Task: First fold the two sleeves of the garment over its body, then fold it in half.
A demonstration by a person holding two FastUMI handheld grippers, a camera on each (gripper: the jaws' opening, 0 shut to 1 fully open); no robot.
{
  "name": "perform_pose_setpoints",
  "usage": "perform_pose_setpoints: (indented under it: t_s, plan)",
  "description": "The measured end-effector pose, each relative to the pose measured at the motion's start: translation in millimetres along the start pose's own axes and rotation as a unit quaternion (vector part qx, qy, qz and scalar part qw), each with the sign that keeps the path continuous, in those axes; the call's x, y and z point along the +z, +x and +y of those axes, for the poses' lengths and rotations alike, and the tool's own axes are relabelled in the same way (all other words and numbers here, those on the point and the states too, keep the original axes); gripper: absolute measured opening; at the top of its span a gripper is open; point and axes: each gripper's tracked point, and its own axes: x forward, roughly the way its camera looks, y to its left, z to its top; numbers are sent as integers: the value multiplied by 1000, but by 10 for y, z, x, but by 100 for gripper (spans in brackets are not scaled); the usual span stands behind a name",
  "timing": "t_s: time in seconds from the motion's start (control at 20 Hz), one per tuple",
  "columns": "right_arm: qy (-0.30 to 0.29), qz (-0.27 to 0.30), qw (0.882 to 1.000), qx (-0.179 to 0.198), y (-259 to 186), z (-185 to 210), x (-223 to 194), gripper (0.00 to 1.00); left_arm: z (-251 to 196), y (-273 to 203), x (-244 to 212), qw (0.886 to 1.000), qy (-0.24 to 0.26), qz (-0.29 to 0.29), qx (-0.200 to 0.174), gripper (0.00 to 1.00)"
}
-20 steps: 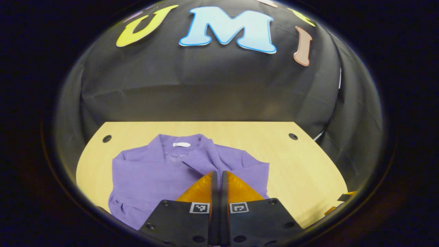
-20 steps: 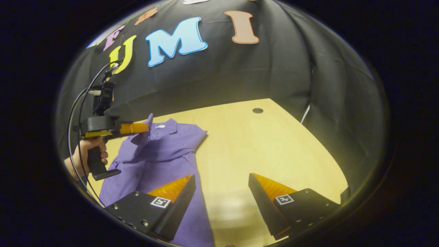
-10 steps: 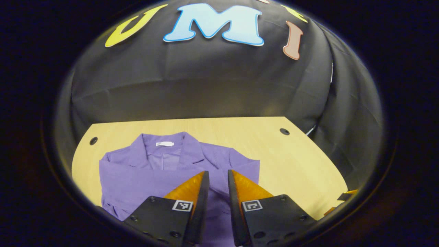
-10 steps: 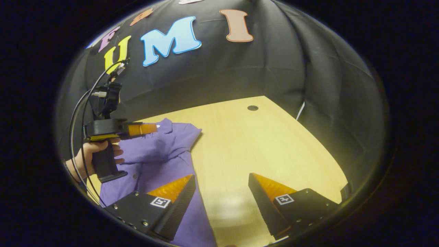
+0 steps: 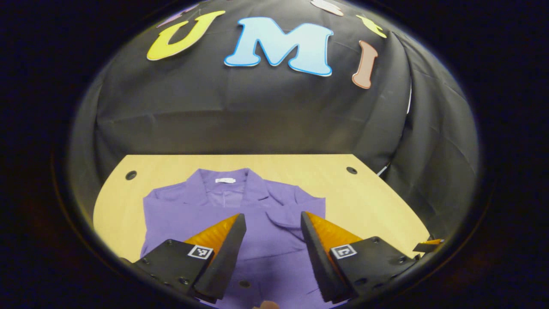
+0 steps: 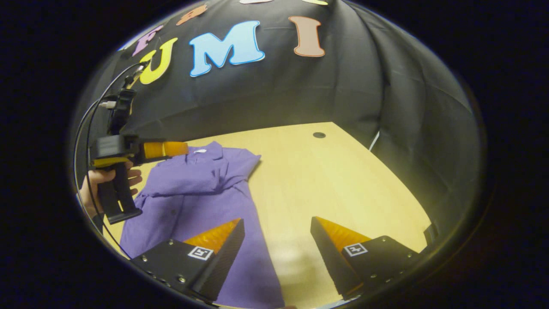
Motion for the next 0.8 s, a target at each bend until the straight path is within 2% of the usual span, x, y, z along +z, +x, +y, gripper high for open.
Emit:
perform_pose_setpoints:
  t_s: [0.1, 0.35, 0.6, 0.7, 0.75, 0.8]
  plan:
    - [1, 8, 1000, -3, -47, 65, -141, 95, 191, -294, -142, 1000, -4, 2, 7, 91]
    - [-8, 35, 999, -4, -248, 249, -532, 94, 736, -904, -661, 999, -30, 16, 34, 91]
    - [-10, 65, 998, -18, -392, 332, -986, 95, 1252, -1500, -1237, 996, -52, 45, 62, 98]
    - [-13, 74, 997, -23, -450, 361, -1154, 94, 1452, -1727, -1449, 995, -52, 52, 73, 94]
    - [-14, 76, 997, -25, -476, 378, -1226, 94, 1531, -1829, -1544, 994, -52, 56, 77, 98]
    - [-15, 80, 996, -27, -498, 390, -1300, 94, 1599, -1920, -1618, 994, -52, 58, 78, 94]
